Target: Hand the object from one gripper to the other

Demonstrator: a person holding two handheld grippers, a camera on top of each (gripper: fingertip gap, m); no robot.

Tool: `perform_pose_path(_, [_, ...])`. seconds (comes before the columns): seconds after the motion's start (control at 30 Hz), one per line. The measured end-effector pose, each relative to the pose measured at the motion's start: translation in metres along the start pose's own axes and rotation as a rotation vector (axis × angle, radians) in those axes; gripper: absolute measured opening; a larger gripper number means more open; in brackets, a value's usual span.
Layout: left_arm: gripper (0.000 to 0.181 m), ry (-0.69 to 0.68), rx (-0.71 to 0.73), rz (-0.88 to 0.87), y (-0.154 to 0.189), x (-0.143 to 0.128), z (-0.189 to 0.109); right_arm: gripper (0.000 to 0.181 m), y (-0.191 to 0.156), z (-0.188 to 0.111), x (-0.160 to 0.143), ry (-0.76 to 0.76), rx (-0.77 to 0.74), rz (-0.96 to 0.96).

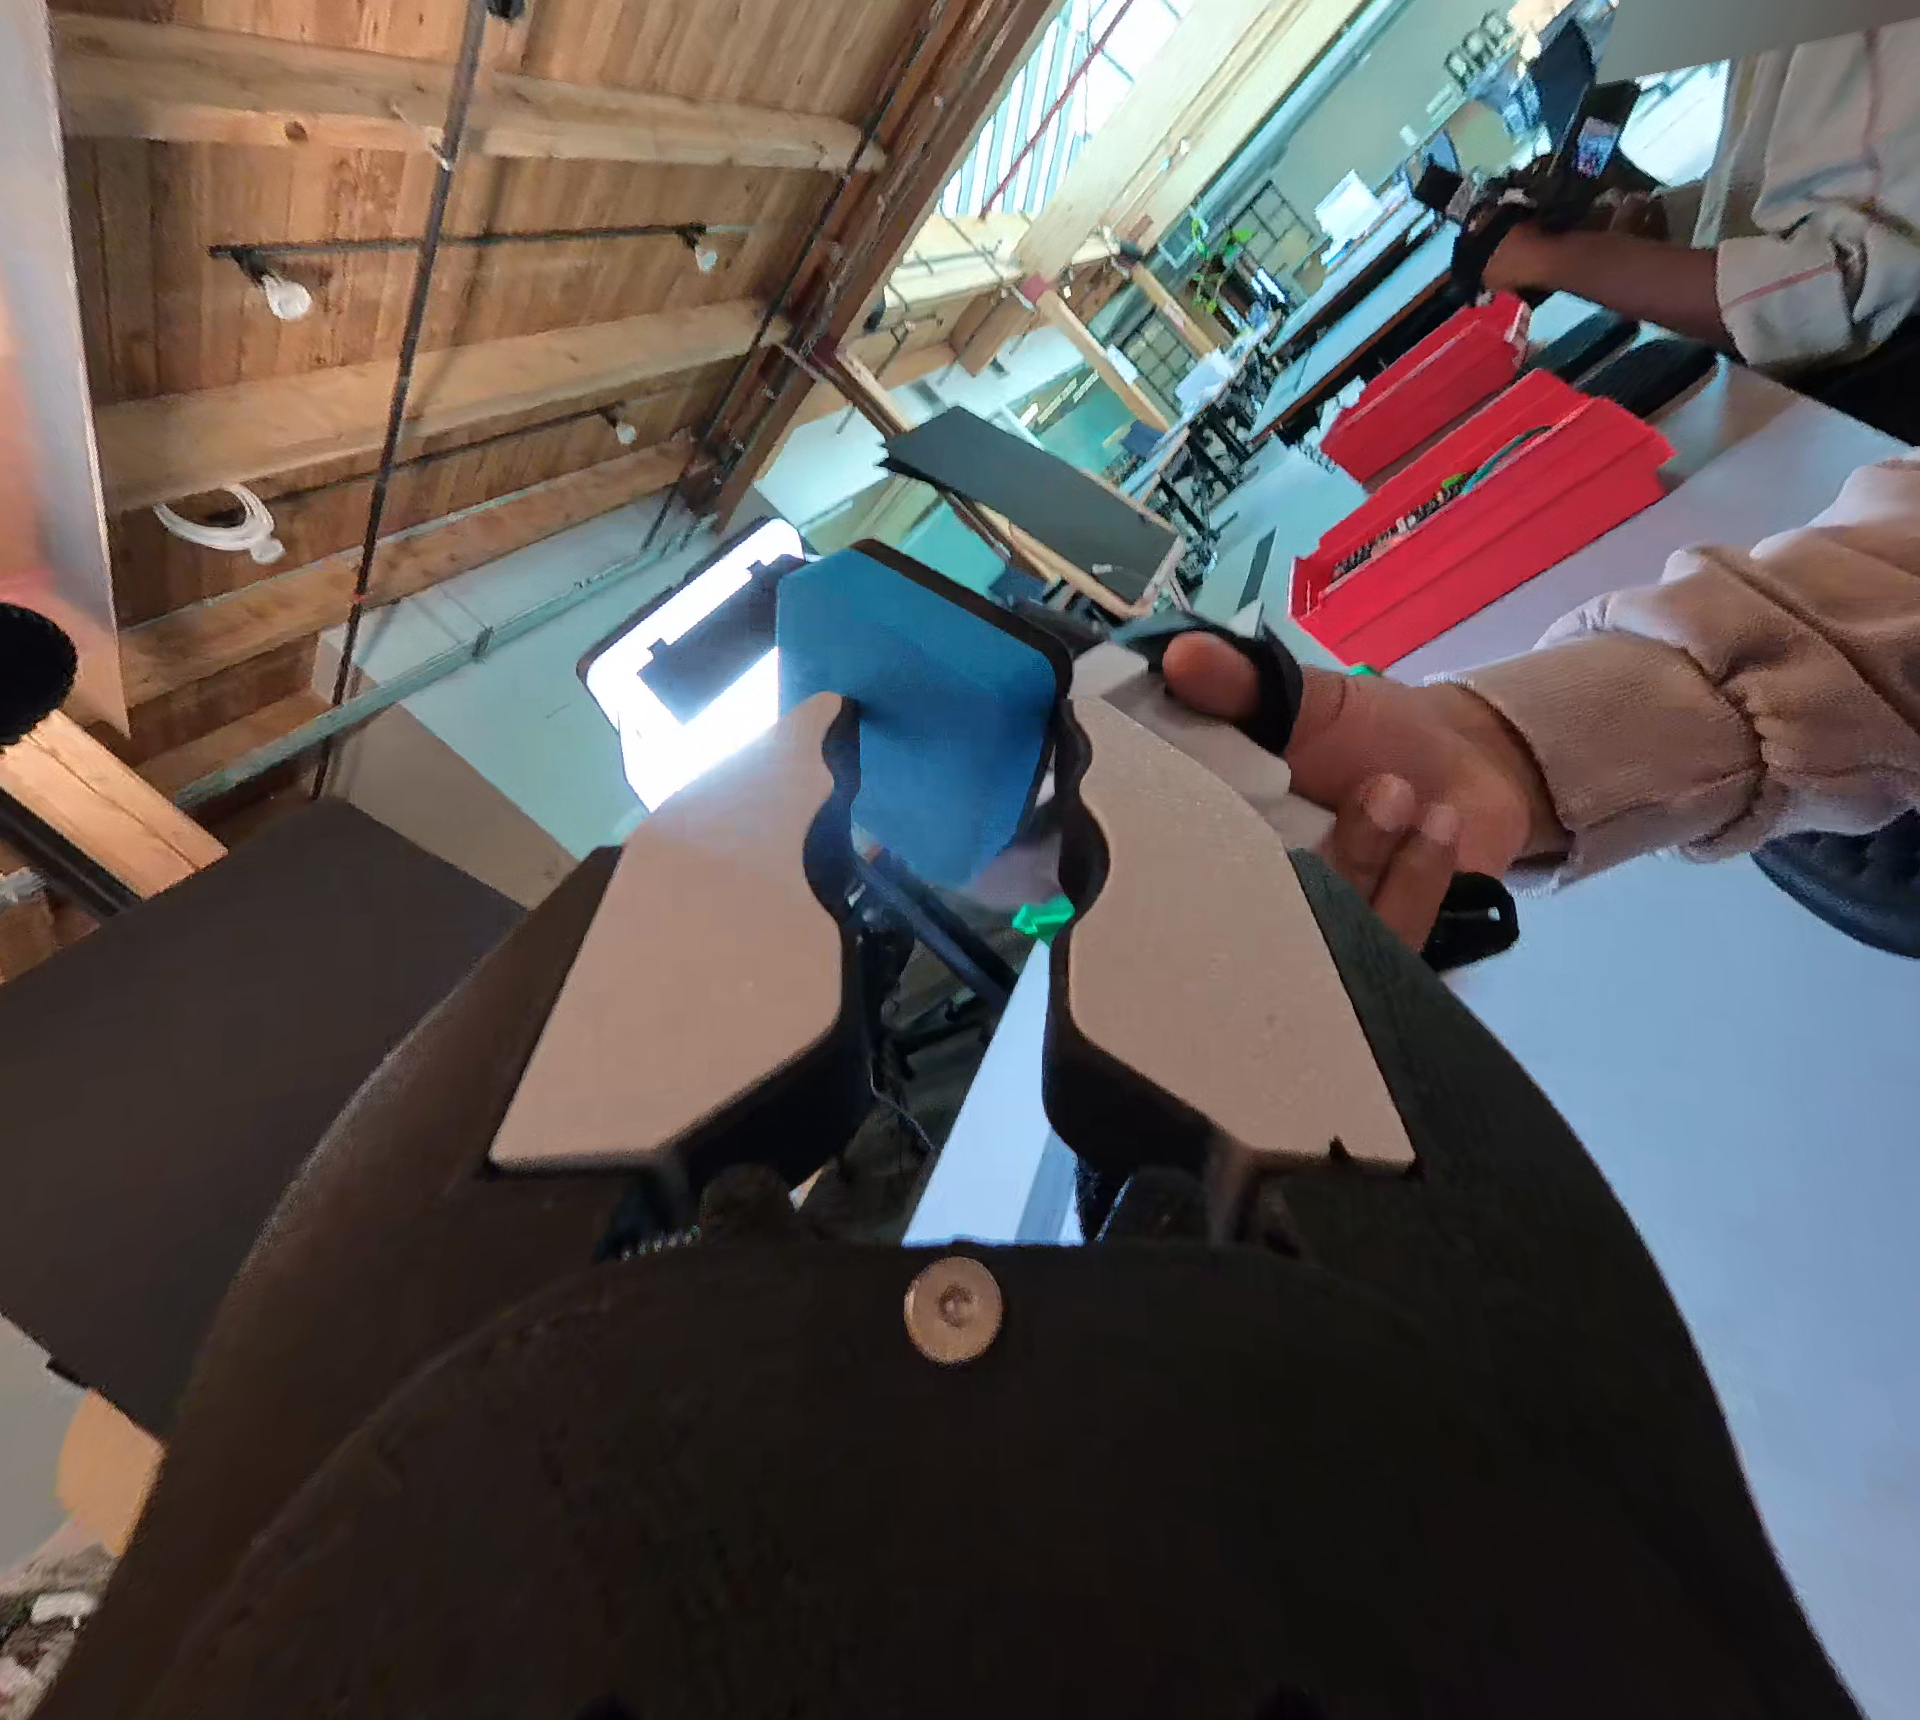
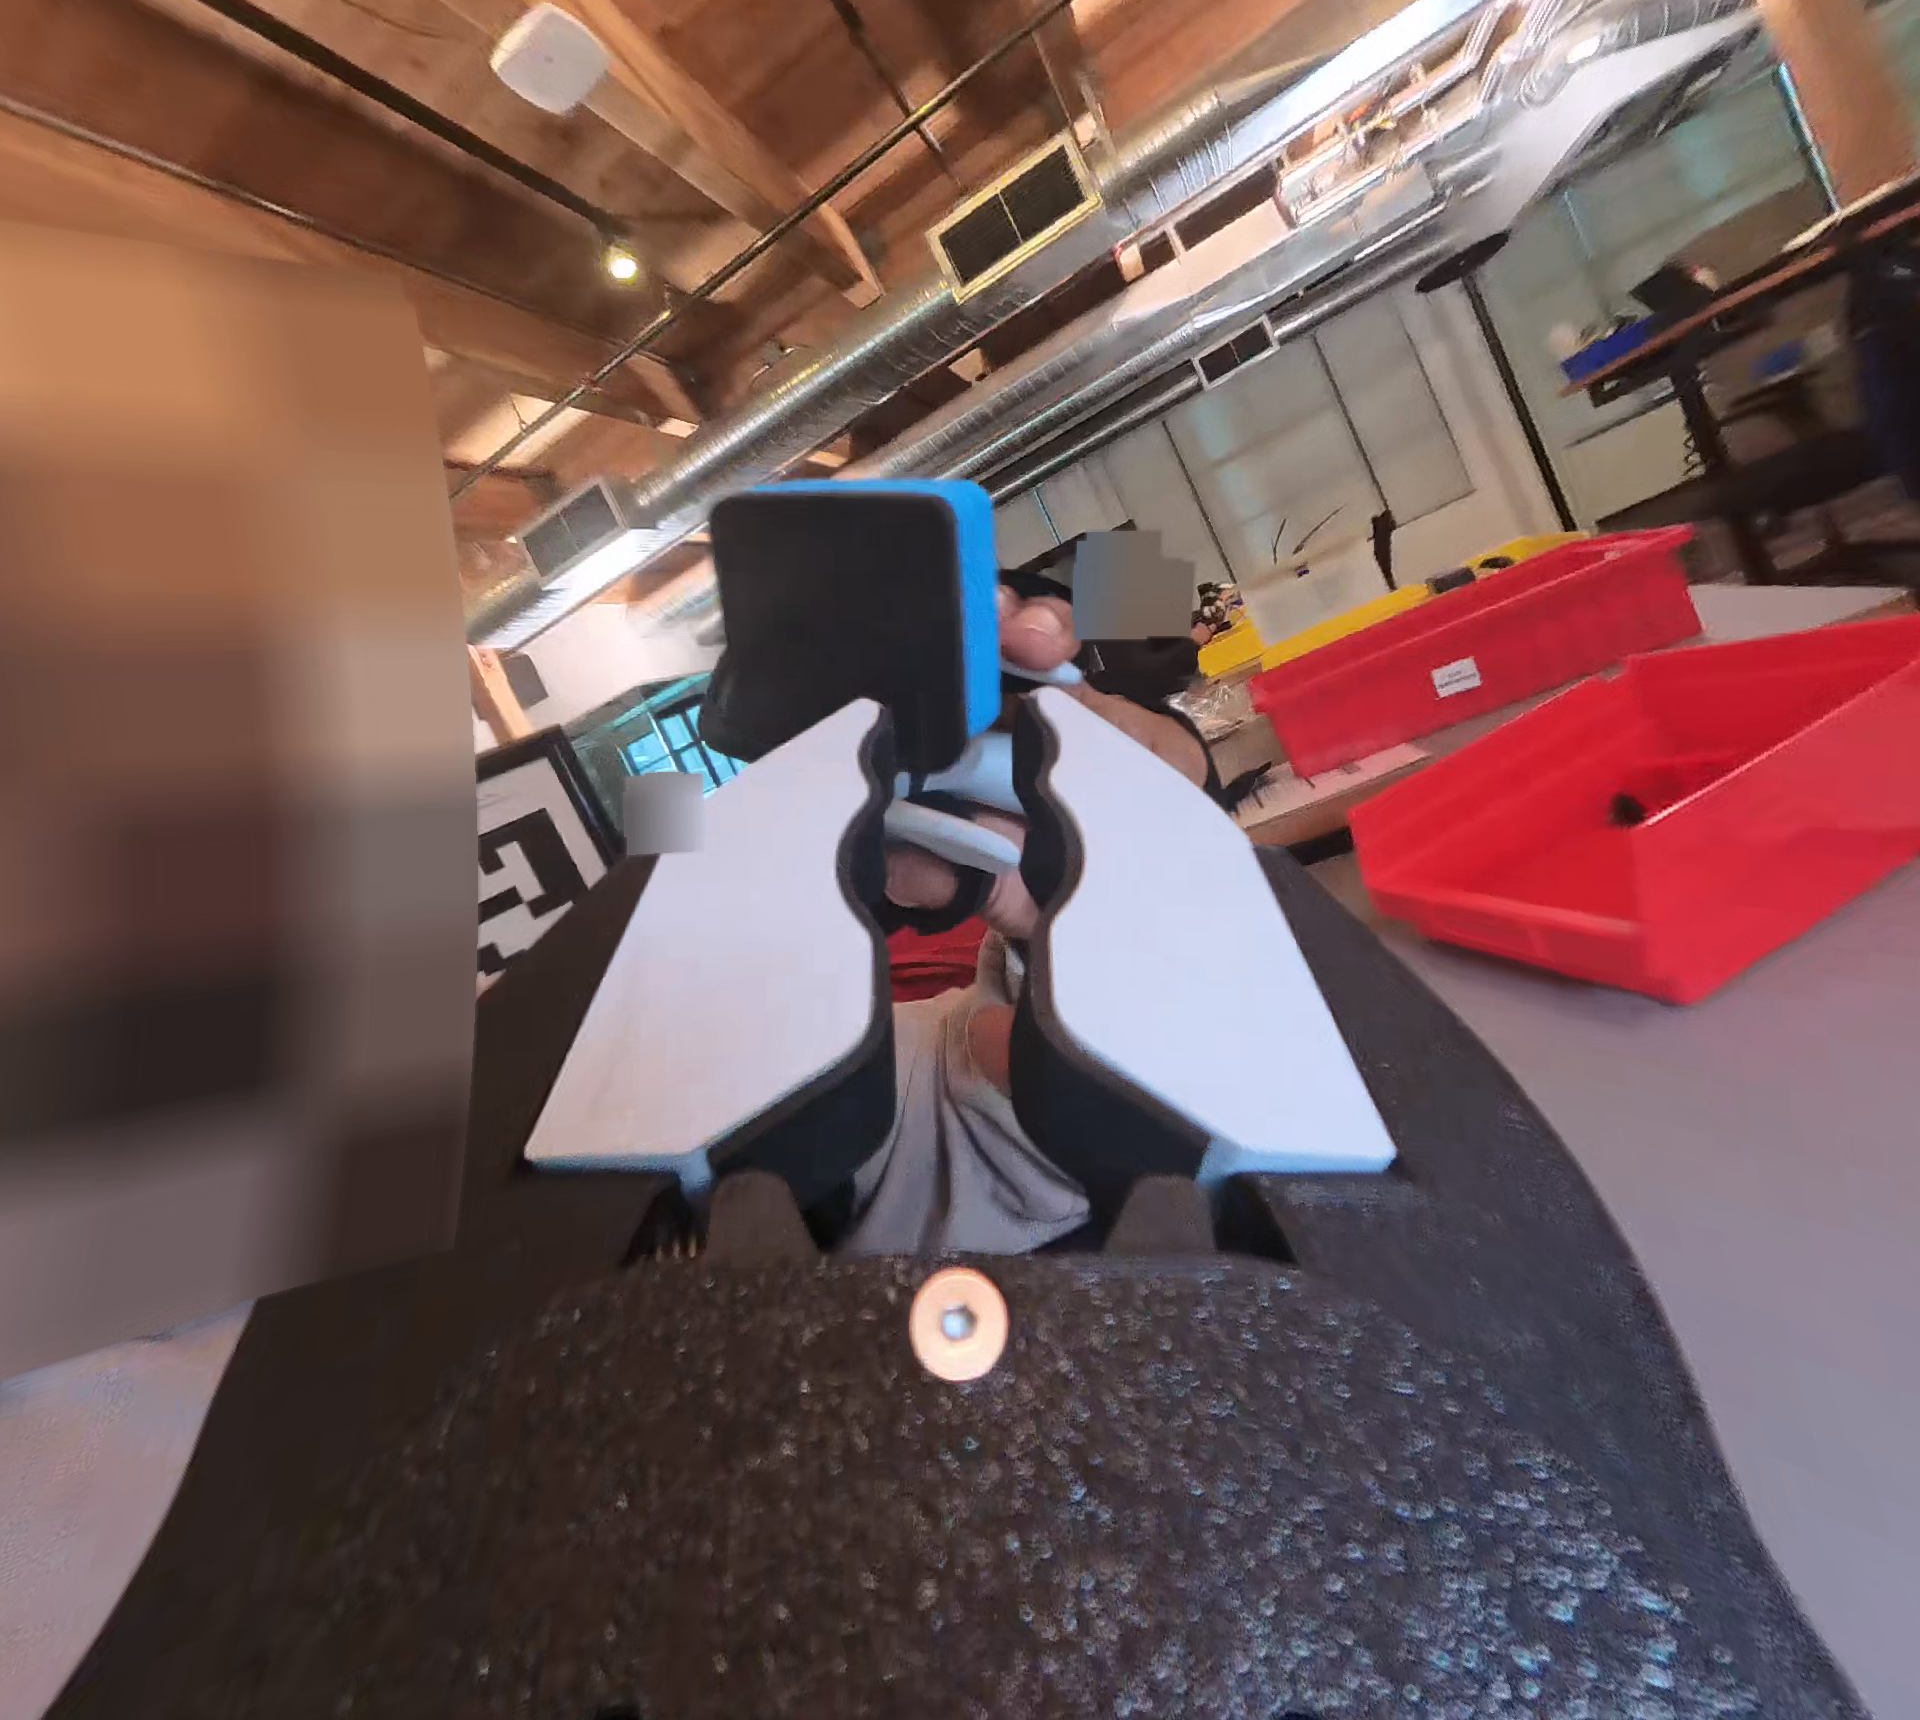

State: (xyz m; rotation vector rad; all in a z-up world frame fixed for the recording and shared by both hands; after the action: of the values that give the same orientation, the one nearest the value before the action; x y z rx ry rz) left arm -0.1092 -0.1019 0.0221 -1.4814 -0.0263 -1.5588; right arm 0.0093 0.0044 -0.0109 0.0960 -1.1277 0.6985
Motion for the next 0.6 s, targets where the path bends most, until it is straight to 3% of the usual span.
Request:
perform_pose_path(0.2, [0.035, -0.049, 0.019, 0.004, -0.003, -0.009, 0.002, 0.033, -0.007, -0.004, 0.013, -0.11, -0.143, -0.195])
perform_pose_path(0.37, [0.034, -0.156, 0.121, 0.152, -0.008, -0.016, 0.002, 0.046, -0.018, -0.008, 0.031, -0.138, -0.297, -0.344])
perform_pose_path(0.53, [0.034, -0.293, 0.215, 0.344, -0.002, -0.033, 0.012, 0.059, -0.019, 0.008, 0.014, -0.251, -0.464, -0.439])
perform_pose_path(0.6, [0.034, -0.313, 0.205, 0.408, 0.007, -0.039, 0.017, 0.048, -0.014, 0.013, 0.004, -0.282, -0.544, -0.462])
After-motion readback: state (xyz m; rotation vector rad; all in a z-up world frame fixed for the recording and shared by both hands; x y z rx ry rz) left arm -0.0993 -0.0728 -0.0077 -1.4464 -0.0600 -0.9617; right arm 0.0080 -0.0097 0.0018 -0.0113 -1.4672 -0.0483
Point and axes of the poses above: each gripper's, where its closed fingertips meet, z out along the fingers, x out of its top, y = z × x across the jaws, the point moved 8 cm from there along -z, back along the fingers, and after that the axes turned 11 degrees about -z, right-handed, at the moved point
